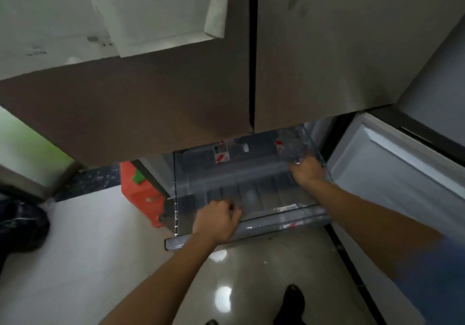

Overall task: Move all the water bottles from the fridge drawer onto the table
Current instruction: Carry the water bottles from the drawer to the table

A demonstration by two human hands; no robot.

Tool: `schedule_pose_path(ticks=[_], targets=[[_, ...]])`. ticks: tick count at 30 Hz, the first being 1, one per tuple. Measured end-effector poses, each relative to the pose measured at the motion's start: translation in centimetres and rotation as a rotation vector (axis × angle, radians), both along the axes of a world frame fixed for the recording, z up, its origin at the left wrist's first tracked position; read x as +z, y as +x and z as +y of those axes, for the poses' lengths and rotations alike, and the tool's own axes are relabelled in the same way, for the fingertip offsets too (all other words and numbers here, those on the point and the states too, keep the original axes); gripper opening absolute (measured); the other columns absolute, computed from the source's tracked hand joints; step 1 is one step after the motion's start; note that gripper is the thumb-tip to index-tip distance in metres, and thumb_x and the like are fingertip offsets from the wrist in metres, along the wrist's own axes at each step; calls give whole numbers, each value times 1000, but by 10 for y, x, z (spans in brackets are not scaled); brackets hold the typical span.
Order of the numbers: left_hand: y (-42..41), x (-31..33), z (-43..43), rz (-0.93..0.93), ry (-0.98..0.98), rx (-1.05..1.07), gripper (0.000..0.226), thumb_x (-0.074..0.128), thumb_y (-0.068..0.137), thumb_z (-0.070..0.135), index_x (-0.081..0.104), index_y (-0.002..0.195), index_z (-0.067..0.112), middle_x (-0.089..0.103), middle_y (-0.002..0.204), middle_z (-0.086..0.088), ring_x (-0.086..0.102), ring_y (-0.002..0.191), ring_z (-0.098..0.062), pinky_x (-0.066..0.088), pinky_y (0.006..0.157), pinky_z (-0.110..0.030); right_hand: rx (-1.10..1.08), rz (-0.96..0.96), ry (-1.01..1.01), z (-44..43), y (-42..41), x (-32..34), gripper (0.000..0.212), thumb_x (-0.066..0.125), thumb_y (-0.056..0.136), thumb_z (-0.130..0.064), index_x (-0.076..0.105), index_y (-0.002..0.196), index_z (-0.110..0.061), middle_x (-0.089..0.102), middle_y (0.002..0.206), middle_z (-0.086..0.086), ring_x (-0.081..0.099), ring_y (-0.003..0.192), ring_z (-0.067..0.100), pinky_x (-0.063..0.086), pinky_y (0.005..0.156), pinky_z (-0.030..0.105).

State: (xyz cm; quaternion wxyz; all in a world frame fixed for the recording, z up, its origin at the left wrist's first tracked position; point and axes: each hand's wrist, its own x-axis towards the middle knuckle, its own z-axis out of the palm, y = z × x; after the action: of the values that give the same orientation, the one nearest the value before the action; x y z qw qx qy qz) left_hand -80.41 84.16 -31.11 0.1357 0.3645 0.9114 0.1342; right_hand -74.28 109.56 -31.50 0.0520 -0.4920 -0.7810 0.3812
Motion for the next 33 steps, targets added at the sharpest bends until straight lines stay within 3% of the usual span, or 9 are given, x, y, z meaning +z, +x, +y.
schedule_pose_path(ticks=[3,6,10,14,19,23,26,29,33], targets=[[-1,-7,2,28,4,72,34,43,93,48,62,99,20,70,94,-9,64,92,-29,46,73,-33,-43,-40,-1,11,-22,-15,65,61,91,-33,39,139,5,45,141,27,47,127,41,40,101,41],[2,-11,2,50,18,102,35,41,92,49,60,99,21,69,90,-6,64,84,-26,48,71,-32,-213,55,-96,10,-34,-21,80,66,89,-33,22,144,7,38,145,28,43,130,41,39,100,40],[2,-15,2,79,24,133,36,41,92,49,61,99,20,68,85,-4,64,78,-23,50,69,-32,-313,193,-217,11,-54,-34,84,78,77,-32,31,139,-1,42,142,21,50,123,39,42,97,39],[2,-16,2,88,32,140,36,41,91,49,61,99,20,67,81,-3,63,74,-21,51,69,-33,-188,114,-132,15,-66,-38,88,79,75,-33,31,143,-4,36,143,21,45,123,39,41,99,41],[1,-17,3,91,23,153,36,42,91,48,61,99,19,66,80,-4,61,72,-22,52,69,-34,-83,162,-187,20,-67,-50,65,74,72,-39,56,126,-6,59,127,18,59,112,37,49,96,42],[-2,-18,1,45,37,126,38,42,90,49,62,100,19,63,74,-1,61,70,-19,53,70,-34,-84,183,-341,8,-46,-44,72,75,55,-49,60,113,-10,70,103,10,66,83,29,57,71,39],[-5,-17,-1,-13,48,103,36,44,90,50,61,101,20,65,74,-1,61,70,-17,51,68,-32,-76,219,-463,-3,-28,-12,47,75,71,-42,61,103,-10,66,76,8,55,50,17,42,41,23],[-12,-16,-1,-124,94,166,32,49,89,50,59,100,21,67,74,-1,63,74,-20,51,70,-34,-5,193,-529,-3,-3,13,32,69,81,-36,63,97,-10,58,62,8,48,43,14,37,37,19],[-24,-1,5,-460,359,392,28,50,95,44,56,96,17,63,77,-7,60,65,-22,53,62,-39,211,168,-602,4,31,51,33,66,83,-37,66,101,-10,62,65,5,52,51,12,40,46,21]])
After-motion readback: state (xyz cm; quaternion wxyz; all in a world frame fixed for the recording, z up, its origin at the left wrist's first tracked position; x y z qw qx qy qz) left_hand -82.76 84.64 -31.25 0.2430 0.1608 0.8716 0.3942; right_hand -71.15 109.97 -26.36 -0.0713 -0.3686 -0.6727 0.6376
